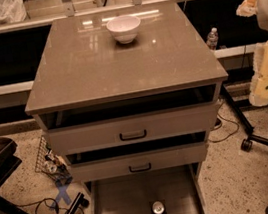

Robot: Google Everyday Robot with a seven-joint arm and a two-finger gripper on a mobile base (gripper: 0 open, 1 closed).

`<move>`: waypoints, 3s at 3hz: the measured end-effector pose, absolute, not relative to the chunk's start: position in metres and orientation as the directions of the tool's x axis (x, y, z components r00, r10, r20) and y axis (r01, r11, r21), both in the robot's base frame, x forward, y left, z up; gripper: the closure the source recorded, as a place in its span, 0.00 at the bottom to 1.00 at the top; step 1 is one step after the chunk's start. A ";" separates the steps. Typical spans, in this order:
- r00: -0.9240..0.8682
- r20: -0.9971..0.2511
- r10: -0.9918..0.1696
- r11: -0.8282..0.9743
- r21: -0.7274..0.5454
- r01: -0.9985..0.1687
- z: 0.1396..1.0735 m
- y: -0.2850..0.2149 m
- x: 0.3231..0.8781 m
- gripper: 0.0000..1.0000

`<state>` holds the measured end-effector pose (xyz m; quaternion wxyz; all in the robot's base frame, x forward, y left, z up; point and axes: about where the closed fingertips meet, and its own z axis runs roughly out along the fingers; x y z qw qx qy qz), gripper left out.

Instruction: Pick pepsi can from bottom drawer and place on counter

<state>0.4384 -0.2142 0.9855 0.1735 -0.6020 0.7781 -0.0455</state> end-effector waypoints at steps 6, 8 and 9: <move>-0.157 -0.833 -0.530 0.485 -0.146 -0.862 0.725 -0.159 0.398 0.00; -0.138 -0.926 -0.351 0.537 -0.078 -0.840 0.648 -0.142 0.408 0.00; -0.138 -0.926 -0.351 0.537 -0.078 -0.840 0.648 -0.142 0.408 0.00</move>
Offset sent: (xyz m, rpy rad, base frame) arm -0.0043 0.0254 -0.0714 0.3178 -0.0333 0.0405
